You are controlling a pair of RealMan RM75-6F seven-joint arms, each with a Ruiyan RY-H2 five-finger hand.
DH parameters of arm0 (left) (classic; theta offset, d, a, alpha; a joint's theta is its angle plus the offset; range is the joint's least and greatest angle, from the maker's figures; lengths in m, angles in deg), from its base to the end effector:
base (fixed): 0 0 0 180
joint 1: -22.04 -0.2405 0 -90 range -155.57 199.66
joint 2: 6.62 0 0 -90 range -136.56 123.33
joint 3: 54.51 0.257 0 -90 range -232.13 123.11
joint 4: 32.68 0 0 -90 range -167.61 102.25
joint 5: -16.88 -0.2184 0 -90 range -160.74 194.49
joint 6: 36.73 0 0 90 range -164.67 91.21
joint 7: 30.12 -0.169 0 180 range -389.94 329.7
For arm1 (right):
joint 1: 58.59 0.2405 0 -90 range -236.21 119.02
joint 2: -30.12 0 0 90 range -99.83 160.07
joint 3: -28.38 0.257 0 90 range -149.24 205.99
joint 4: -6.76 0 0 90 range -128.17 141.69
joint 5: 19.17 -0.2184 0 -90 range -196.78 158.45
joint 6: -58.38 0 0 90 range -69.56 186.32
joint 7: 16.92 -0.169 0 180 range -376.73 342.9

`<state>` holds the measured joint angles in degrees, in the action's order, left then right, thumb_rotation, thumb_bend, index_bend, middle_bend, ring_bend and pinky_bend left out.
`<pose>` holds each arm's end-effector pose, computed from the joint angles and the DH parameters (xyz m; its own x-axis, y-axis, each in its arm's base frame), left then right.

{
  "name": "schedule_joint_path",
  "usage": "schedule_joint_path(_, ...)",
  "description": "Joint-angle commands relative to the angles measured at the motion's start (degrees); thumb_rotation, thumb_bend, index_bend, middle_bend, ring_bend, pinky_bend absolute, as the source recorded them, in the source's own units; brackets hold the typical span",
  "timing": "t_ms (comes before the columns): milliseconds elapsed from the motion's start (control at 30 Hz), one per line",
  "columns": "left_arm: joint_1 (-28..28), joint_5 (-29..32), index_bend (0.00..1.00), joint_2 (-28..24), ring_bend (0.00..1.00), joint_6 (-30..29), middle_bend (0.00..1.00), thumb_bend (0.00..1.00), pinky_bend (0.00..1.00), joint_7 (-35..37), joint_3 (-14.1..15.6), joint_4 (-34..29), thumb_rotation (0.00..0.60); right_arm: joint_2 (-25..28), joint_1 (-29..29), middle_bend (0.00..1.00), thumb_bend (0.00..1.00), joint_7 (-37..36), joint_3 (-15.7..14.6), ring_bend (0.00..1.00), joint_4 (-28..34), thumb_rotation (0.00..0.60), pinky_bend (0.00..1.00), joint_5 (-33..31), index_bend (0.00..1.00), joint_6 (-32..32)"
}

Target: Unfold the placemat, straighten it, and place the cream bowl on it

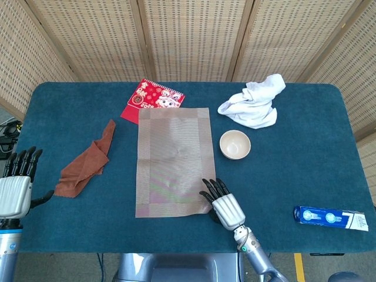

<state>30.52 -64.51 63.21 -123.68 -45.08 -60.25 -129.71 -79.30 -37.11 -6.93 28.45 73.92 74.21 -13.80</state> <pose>-0.2801 0.2328 0.1302 0.4553 -0.0778 0.8870 0.8900 0.0132 -0.4557 -0.1729 -0.2410 -0.1150 0.3354 -0.1793 0.9249 -0.8608 -0.4574 0.2234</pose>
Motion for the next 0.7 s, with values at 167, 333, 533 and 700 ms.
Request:
schedule_joint_path(167, -0.09, 0.02, 0.0, 0.0, 0.0, -0.11, 0.0, 0.12, 0.0, 0.05, -0.15, -0.16, 0.6, -1.51, 0.36, 0.09, 0.5, -1.77, 0.35, 0.0, -1.77, 0.6, 0.0, 0.57, 0.37, -1.41)
schedule_joint_path(333, -0.07, 0.2, 0.0, -0.03, 0.0, 0.15, 0.0, 0.12, 0.0, 0.08, -0.21, -0.09, 0.6, -2.17, 0.4, 0.12, 0.49, -1.65, 0.23, 0.0, -2.74, 0.6, 0.0, 0.56, 0.42, -1.75)
schedule_joint_path(533, -0.06, 0.23, 0.0, -0.02, 0.0, 0.25, 0.0, 0.12, 0.0, 0.22, -0.3, -0.06, 0.6, -2.87, 0.39, 0.17, 0.49, -2.22, 0.16, 0.0, -3.48, 0.6, 0.0, 0.71, 0.48, -2.5)
schedule_joint_path(700, -0.01, 0.38, 0.0, 0.03, 0.0, 0.46, 0.0, 0.12, 0.0, 0.21, -0.36, 0.01, 0.6, -3.04, 0.44, 0.18, 0.5, -2.24, 0.42, 0.0, -3.63, 0.6, 0.0, 0.31, 0.5, -2.56)
